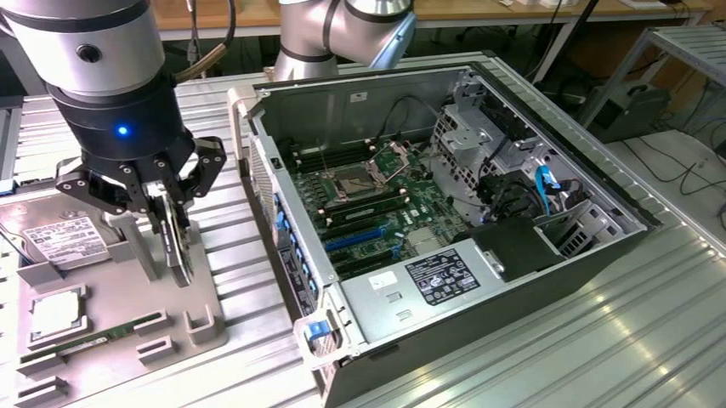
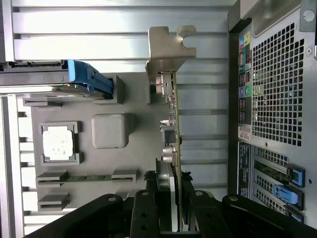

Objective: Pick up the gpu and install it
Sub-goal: 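Pick up the gpu and move the gpu toward the slot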

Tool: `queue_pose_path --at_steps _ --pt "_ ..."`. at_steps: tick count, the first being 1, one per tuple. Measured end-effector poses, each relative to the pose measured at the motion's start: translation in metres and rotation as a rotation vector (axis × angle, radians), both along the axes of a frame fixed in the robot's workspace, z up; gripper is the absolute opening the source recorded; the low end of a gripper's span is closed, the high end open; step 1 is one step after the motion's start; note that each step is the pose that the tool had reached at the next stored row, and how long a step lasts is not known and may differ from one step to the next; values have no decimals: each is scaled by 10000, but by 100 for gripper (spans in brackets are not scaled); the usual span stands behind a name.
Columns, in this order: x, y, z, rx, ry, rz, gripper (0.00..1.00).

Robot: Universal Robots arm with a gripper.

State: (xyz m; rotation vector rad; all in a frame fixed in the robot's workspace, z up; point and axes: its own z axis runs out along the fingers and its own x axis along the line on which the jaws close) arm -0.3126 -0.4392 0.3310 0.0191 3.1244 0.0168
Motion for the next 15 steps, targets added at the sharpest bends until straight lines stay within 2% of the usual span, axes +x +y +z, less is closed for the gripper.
queue_pose_path --at_steps 15 --pt "0 0 104 0 -1 0 29"
